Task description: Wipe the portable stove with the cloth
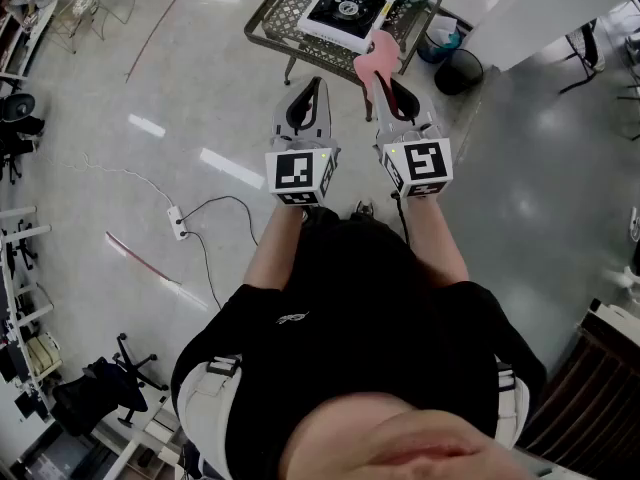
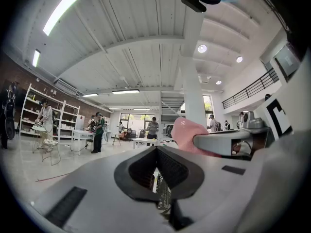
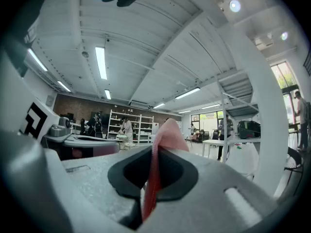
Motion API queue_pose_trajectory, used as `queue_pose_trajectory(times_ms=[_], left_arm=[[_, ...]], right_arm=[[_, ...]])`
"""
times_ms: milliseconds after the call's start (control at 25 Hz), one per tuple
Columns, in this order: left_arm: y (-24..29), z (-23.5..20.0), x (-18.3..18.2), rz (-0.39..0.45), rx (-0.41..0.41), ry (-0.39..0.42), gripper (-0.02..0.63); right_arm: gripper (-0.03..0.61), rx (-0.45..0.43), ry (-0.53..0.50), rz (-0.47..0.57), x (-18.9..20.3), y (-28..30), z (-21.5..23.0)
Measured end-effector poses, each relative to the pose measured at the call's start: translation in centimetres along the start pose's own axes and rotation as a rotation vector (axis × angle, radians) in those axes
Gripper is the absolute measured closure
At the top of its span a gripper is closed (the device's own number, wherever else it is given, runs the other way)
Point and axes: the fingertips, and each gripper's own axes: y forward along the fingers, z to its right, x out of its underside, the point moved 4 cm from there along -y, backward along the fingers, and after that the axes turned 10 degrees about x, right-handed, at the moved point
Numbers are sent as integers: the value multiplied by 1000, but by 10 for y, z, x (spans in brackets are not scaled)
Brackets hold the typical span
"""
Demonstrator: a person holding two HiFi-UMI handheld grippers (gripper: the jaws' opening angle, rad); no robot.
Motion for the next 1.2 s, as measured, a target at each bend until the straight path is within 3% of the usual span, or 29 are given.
queue_pose_trajectory(times_ms=[320, 800, 1200], left_arm=[[-17, -42, 17, -61, -13, -42, 614], [-50, -104, 24, -78, 39, -57, 614], [-43, -137, 49, -117, 36, -98, 615]], right_arm=[[571, -22, 13, -75, 25, 18, -31], [571, -12, -4, -122, 40, 48, -94], [571, -49, -7, -196, 70, 85, -112]])
